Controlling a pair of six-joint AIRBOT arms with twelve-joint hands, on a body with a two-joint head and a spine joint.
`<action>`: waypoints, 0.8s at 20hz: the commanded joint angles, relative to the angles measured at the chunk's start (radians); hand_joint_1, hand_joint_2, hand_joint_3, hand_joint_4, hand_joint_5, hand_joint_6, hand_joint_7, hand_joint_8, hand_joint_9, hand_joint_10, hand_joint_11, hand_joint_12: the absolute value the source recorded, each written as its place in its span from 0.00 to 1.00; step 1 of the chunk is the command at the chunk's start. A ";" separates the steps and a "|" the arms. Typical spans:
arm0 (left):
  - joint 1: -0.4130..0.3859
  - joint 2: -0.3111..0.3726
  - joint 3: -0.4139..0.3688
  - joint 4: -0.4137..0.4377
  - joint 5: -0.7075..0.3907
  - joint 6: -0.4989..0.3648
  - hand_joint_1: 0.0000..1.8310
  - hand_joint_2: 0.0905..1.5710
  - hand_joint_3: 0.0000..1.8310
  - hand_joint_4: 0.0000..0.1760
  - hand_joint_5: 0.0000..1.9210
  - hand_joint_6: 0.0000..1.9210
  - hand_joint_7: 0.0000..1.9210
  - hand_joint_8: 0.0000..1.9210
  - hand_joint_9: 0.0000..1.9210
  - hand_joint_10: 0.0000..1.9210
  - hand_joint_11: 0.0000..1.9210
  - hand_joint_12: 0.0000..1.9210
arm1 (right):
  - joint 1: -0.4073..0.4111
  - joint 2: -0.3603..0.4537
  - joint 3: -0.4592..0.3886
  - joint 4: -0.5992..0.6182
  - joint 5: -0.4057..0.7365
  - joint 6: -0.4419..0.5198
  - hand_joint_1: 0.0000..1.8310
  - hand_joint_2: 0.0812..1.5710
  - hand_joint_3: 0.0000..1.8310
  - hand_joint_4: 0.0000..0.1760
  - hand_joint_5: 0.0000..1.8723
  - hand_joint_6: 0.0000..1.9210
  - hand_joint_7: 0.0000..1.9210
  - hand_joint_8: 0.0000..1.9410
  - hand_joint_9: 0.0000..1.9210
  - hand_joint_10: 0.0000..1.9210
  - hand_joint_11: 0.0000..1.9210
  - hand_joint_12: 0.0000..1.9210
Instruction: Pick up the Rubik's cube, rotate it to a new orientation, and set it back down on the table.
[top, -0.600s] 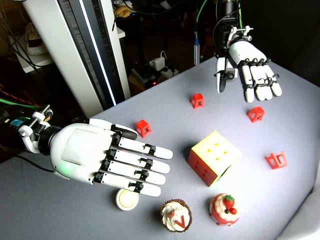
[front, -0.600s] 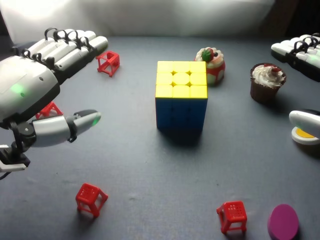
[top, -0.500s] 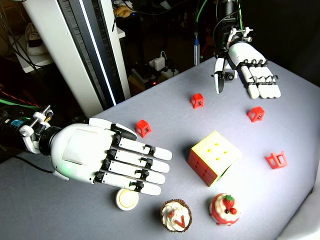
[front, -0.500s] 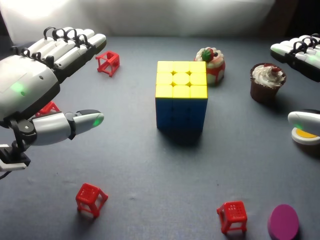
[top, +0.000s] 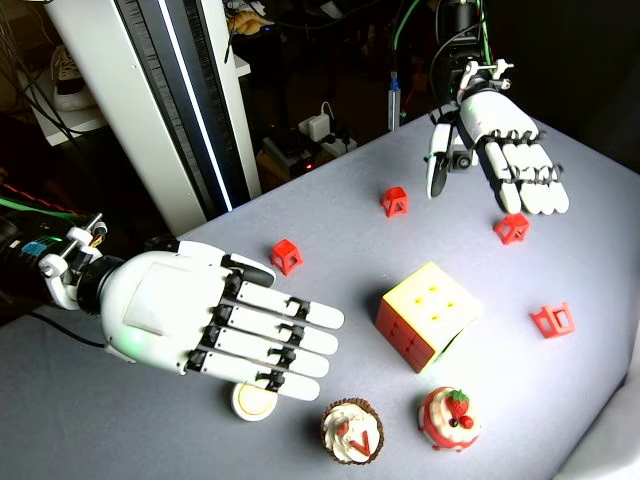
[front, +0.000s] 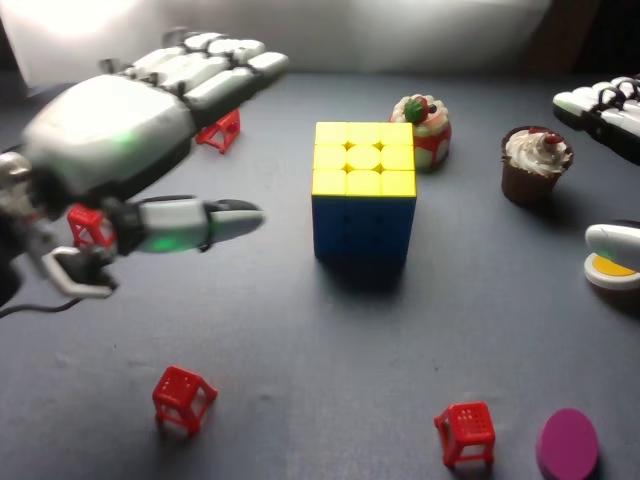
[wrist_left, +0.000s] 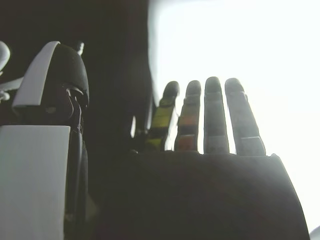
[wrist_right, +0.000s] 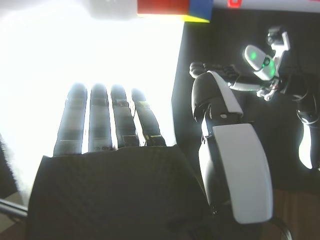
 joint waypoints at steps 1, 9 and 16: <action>-0.037 -0.016 0.016 0.003 -0.044 0.000 0.33 0.69 0.00 0.12 0.00 0.00 0.00 0.00 0.00 0.00 0.00 0.00 | 0.001 0.005 0.003 0.025 0.132 0.002 0.22 0.83 0.00 0.00 0.00 0.00 0.00 0.00 0.00 0.00 0.00 0.00; -0.194 -0.120 0.090 -0.012 0.155 0.019 0.36 0.59 0.00 0.00 0.00 0.00 0.00 0.00 0.00 0.00 0.00 0.64 | -0.023 0.000 0.002 0.069 0.146 -0.007 0.24 0.84 0.00 0.00 0.00 0.00 0.00 0.00 0.00 0.00 0.00 0.01; -0.211 -0.177 0.120 -0.055 0.232 0.068 0.45 0.56 0.00 0.00 0.00 0.00 0.00 0.00 0.00 0.00 0.00 0.00 | -0.027 -0.009 0.005 0.084 0.146 -0.013 0.23 0.84 0.00 0.00 0.00 0.00 0.00 0.00 0.00 0.00 0.00 0.14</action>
